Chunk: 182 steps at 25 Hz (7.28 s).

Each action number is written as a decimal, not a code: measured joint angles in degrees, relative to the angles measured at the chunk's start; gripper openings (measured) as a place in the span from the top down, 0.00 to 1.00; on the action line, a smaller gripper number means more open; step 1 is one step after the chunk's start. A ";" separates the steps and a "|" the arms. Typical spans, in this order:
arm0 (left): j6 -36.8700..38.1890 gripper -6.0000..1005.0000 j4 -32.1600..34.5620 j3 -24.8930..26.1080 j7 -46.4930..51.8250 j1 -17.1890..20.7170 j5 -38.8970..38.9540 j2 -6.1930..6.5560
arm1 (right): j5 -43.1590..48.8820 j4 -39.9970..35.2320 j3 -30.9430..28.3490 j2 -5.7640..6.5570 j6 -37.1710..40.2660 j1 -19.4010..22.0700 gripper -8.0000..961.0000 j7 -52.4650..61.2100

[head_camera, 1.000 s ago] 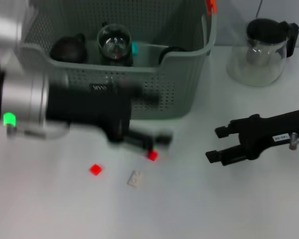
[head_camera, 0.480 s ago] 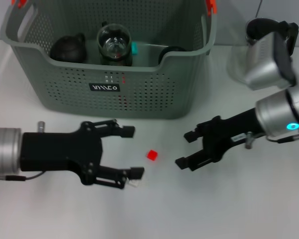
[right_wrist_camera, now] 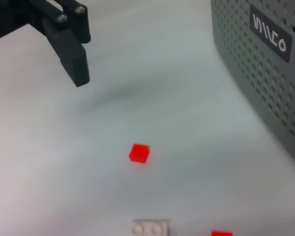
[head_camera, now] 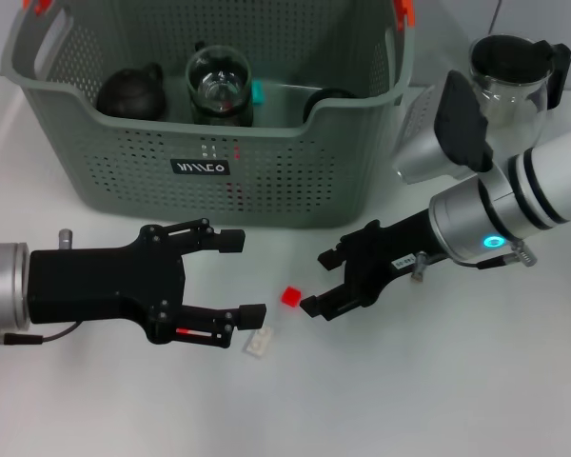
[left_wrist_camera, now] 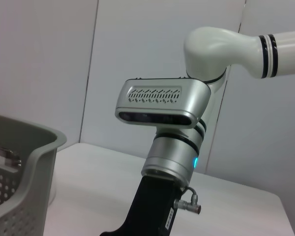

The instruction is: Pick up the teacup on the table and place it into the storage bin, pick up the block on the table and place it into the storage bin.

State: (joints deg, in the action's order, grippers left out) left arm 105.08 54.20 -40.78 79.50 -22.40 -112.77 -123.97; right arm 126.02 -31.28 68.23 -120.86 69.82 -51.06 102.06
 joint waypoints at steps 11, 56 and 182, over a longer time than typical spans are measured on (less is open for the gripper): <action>-0.54 0.06 -0.13 0.07 -0.08 -0.28 0.31 0.05 | -10.15 1.90 14.60 -0.11 -10.15 -0.04 0.37 0.06; -1.82 0.06 -1.02 0.09 -0.04 -1.42 0.39 0.11 | -16.60 0.71 30.73 -0.41 -19.93 0.23 0.78 2.40; 0.36 0.06 -0.47 15.21 -2.51 0.37 -6.88 1.97 | -11.57 -19.18 40.41 0.76 -15.39 5.79 0.53 19.77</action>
State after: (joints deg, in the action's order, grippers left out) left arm 105.44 53.73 -25.57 76.99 -22.03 -119.65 -122.00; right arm 114.45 -50.46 108.64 -120.11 54.43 -45.26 121.83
